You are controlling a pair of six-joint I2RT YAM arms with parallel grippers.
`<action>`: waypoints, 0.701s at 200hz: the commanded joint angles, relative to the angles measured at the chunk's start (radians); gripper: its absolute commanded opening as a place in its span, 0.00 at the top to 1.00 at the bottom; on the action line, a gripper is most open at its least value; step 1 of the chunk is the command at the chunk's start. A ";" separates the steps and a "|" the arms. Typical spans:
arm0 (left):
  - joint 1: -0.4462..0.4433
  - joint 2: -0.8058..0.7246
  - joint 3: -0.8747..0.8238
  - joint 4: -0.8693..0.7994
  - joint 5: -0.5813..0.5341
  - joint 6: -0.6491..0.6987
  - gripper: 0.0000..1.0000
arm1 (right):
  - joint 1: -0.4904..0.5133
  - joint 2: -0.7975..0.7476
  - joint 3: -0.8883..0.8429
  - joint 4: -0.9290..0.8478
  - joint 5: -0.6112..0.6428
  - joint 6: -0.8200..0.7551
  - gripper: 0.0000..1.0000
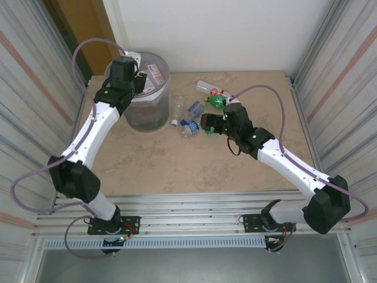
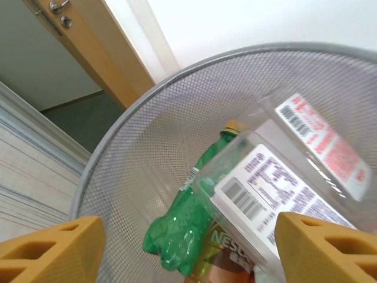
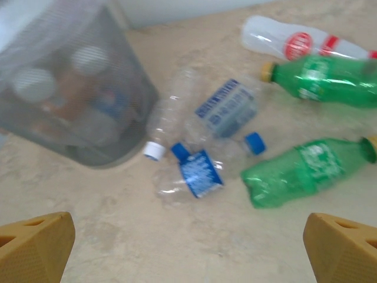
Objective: Put the plastic bottles in the bin
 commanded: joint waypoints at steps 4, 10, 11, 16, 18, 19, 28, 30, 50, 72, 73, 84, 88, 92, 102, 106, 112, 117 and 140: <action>-0.016 -0.122 -0.061 0.030 0.073 -0.083 0.14 | -0.055 0.053 0.050 -0.134 0.014 0.129 0.02; -0.018 -0.145 -0.079 0.035 0.093 -0.101 0.11 | -0.071 0.069 0.054 -0.145 -0.001 0.147 0.02; -0.018 -0.149 -0.083 0.036 0.097 -0.104 0.11 | -0.073 0.071 0.056 -0.147 -0.004 0.150 0.02; -0.019 -0.166 -0.103 0.041 0.114 -0.119 0.09 | -0.085 0.085 0.061 -0.154 -0.020 0.161 0.02; -0.020 -0.178 -0.111 0.044 0.119 -0.125 0.08 | -0.090 0.092 0.062 -0.156 -0.026 0.167 0.02; -0.021 -0.183 -0.114 0.045 0.123 -0.128 0.08 | -0.092 0.093 0.063 -0.158 -0.029 0.168 0.02; -0.024 -0.221 -0.152 0.057 0.153 -0.157 0.05 | -0.109 0.123 0.077 -0.172 -0.048 0.188 0.02; -0.025 -0.230 -0.160 0.060 0.160 -0.162 0.04 | -0.112 0.132 0.081 -0.175 -0.051 0.191 0.02; -0.028 -0.314 -0.250 0.092 0.221 -0.228 0.01 | -0.132 0.210 0.127 -0.198 -0.089 0.217 0.02; -0.030 -0.403 -0.349 0.125 0.268 -0.289 0.01 | -0.137 0.293 0.174 -0.198 -0.094 0.233 0.02; -0.030 -0.406 -0.354 0.126 0.270 -0.292 0.01 | -0.138 0.297 0.176 -0.197 -0.094 0.234 0.02; -0.031 -0.443 -0.395 0.128 0.277 -0.306 0.01 | -0.142 0.339 0.199 -0.193 -0.093 0.245 0.02; -0.030 -0.456 -0.409 0.126 0.276 -0.311 0.01 | -0.144 0.353 0.208 -0.194 -0.092 0.252 0.02; -0.030 -0.469 -0.421 0.120 0.271 -0.316 0.01 | -0.146 0.368 0.216 -0.192 -0.091 0.259 0.02; -0.030 -0.502 -0.449 0.104 0.249 -0.328 0.01 | -0.152 0.402 0.232 -0.191 -0.093 0.275 0.02; -0.030 -0.514 -0.461 0.097 0.240 -0.333 0.01 | -0.155 0.416 0.239 -0.188 -0.095 0.283 0.02; -0.031 -0.535 -0.478 0.091 0.227 -0.340 0.01 | -0.160 0.438 0.247 -0.184 -0.100 0.293 0.02; -0.030 -0.552 -0.495 0.088 0.218 -0.346 0.01 | -0.163 0.456 0.254 -0.181 -0.106 0.302 0.02; -0.030 -0.621 -0.564 0.098 0.201 -0.374 0.01 | -0.167 0.530 0.283 -0.161 -0.108 0.337 0.02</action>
